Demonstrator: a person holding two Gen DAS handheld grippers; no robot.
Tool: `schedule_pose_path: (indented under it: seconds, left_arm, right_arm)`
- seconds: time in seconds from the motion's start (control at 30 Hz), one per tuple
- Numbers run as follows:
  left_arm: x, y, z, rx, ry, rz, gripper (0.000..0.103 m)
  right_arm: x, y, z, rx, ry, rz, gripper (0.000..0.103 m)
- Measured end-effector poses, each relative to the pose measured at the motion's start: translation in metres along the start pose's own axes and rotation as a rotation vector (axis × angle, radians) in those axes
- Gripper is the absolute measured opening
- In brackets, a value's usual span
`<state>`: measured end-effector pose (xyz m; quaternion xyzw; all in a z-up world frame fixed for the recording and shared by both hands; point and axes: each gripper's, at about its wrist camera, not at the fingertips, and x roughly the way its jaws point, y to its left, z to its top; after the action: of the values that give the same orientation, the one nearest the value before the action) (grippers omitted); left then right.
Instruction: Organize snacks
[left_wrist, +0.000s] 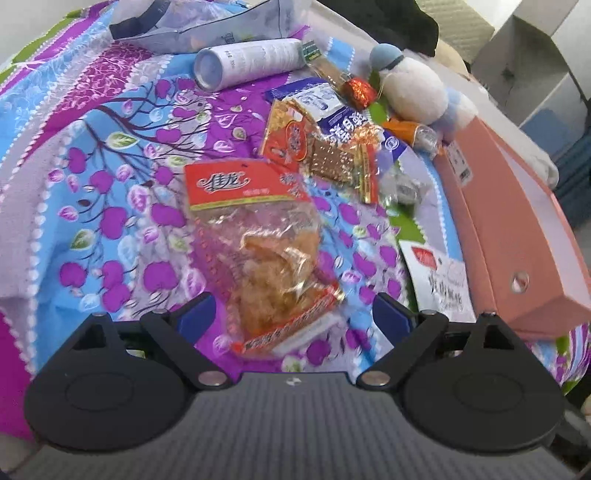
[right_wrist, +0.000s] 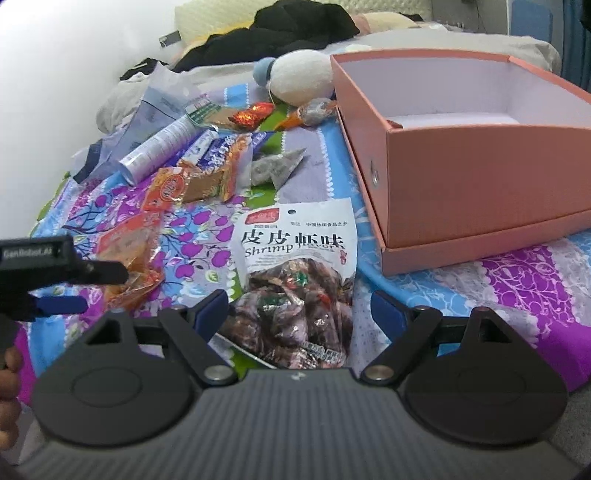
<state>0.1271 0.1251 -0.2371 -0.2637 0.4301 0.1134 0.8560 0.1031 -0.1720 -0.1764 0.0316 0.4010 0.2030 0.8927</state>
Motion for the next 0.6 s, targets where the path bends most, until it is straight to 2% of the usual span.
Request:
schedule_pose_path:
  seconds: [0.13, 0.33, 0.43, 0.5, 0.6]
  left_arm:
    - [0.012, -0.007, 0.005, 0.03, -0.002, 0.044, 0.094]
    - [0.029, -0.002, 0.007, -0.016, 0.012, 0.065, 0.093]
    - [0.031, 0.002, 0.009, -0.036, 0.0, 0.06, 0.092]
    - [0.031, 0.001, 0.011, -0.027, -0.002, 0.075, 0.085]
    - [0.03, 0.001, 0.013, -0.009, 0.001, 0.102, 0.074]
  right_arm:
    - [0.01, 0.001, -0.001, -0.013, 0.012, 0.0, 0.086]
    - [0.022, 0.008, -0.001, -0.062, 0.005, 0.031, 0.086]
    - [0.031, 0.012, -0.001, -0.079, 0.044, 0.056, 0.085]
    - [0.036, 0.013, -0.001, -0.076, 0.081, 0.083, 0.087]
    - [0.034, 0.018, -0.003, -0.114, 0.068, 0.072, 0.085]
